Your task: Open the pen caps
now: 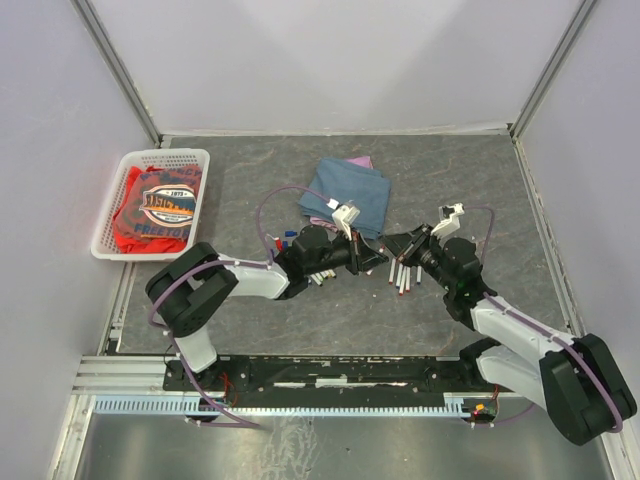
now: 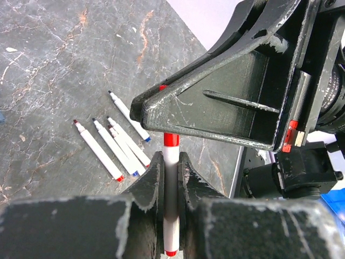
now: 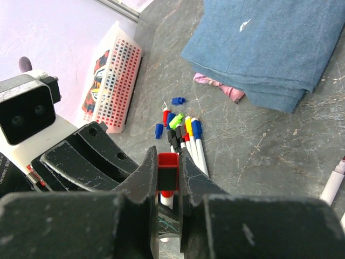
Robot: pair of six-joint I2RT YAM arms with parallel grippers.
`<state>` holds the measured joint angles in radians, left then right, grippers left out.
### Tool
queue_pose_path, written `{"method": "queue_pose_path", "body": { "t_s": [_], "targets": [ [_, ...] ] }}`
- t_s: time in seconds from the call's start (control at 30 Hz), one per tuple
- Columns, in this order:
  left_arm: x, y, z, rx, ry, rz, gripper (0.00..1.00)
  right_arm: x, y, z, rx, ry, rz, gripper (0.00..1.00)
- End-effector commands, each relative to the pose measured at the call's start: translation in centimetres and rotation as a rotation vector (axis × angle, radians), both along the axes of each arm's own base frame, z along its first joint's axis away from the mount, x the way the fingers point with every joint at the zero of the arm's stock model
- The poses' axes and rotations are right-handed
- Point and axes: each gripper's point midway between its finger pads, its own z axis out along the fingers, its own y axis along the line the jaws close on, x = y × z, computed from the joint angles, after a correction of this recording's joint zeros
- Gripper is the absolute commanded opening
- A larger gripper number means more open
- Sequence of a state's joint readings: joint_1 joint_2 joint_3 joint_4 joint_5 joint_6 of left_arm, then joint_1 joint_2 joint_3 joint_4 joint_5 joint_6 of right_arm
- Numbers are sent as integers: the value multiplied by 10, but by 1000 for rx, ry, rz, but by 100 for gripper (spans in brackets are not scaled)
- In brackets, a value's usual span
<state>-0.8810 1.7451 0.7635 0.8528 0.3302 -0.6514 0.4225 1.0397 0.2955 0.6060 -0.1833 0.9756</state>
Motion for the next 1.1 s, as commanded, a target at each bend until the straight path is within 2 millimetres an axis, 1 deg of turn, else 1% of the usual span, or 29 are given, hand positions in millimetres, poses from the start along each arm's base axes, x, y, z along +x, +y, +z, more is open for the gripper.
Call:
{"method": "queue_pose_path", "body": {
  "t_s": [0.0, 0.07, 0.17, 0.23, 0.4, 0.5, 0.7, 0.83, 0.9, 1.0, 1.07],
  "targets": [
    [3, 1, 28, -77, -38, 23, 3, 6, -9, 2, -40, -14, -43, 1],
    [8, 4, 21, -41, -51, 58, 3, 10, -15, -6, -65, 29, -81, 1],
    [14, 7, 8, 27, -81, 113, 3, 14, -23, -13, -83, 69, -136, 1],
    [14, 8, -1, 69, -93, 141, 3, 15, -27, -16, -97, 91, -163, 1],
    [17, 9, -15, 125, -117, 204, 3, 15, -43, -22, -143, 137, -240, 1],
    [18, 8, -19, 162, -140, 235, 3, 15, -48, -22, -171, 137, -256, 1],
    [16, 9, -15, 171, -149, 237, 3, 11, -47, -21, -189, 93, -231, 1],
    [11, 7, -17, 195, -141, 199, 3, 10, -31, -4, -174, -26, -131, 1],
    [4, 4, -16, 193, -128, 156, 3, 7, -24, 3, -180, -87, -76, 1],
    [-5, 2, -6, 140, -90, 114, 3, 3, -19, 10, -179, -154, -33, 1],
    [-10, 4, 7, 80, -64, 83, 3, -1, -15, 17, -162, -202, -4, 1]
  ]
}}
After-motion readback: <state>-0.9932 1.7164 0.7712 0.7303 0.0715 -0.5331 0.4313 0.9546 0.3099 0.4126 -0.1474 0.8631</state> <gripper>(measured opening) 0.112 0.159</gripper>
